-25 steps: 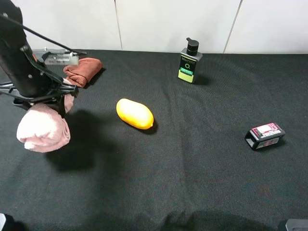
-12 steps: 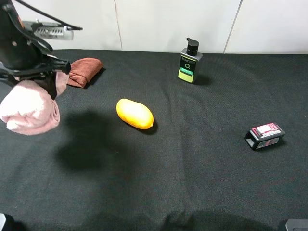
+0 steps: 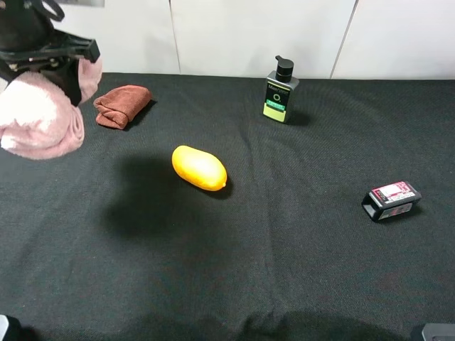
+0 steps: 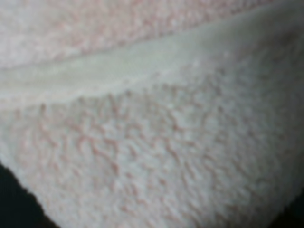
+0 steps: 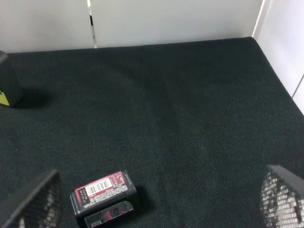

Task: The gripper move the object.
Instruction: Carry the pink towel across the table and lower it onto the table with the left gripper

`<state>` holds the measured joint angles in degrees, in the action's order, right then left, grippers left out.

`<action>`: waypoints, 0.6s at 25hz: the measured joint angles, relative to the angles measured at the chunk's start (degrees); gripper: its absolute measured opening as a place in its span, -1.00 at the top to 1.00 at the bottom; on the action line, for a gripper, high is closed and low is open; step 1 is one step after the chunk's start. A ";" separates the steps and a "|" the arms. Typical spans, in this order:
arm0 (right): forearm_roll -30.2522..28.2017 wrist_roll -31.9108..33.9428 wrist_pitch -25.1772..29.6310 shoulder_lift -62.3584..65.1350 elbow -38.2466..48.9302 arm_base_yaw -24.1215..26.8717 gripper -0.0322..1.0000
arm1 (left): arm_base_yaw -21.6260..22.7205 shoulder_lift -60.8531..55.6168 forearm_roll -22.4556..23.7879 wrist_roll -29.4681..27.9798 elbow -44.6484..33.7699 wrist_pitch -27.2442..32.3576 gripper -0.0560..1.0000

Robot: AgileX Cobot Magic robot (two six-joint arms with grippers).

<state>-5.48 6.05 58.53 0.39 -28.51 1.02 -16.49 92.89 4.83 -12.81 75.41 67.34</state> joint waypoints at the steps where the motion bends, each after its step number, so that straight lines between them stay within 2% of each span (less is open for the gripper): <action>1: 0.00 0.00 0.00 0.00 0.00 0.00 -0.29 | 0.00 0.00 -0.14 0.11 0.77 0.00 -0.11; 15: 0.00 0.00 0.00 0.00 0.00 0.00 -0.29 | 0.00 1.31 -0.31 0.14 5.03 0.05 -0.11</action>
<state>-5.48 6.05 58.53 0.39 -28.51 1.02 -16.49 94.20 4.52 -12.67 80.45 67.39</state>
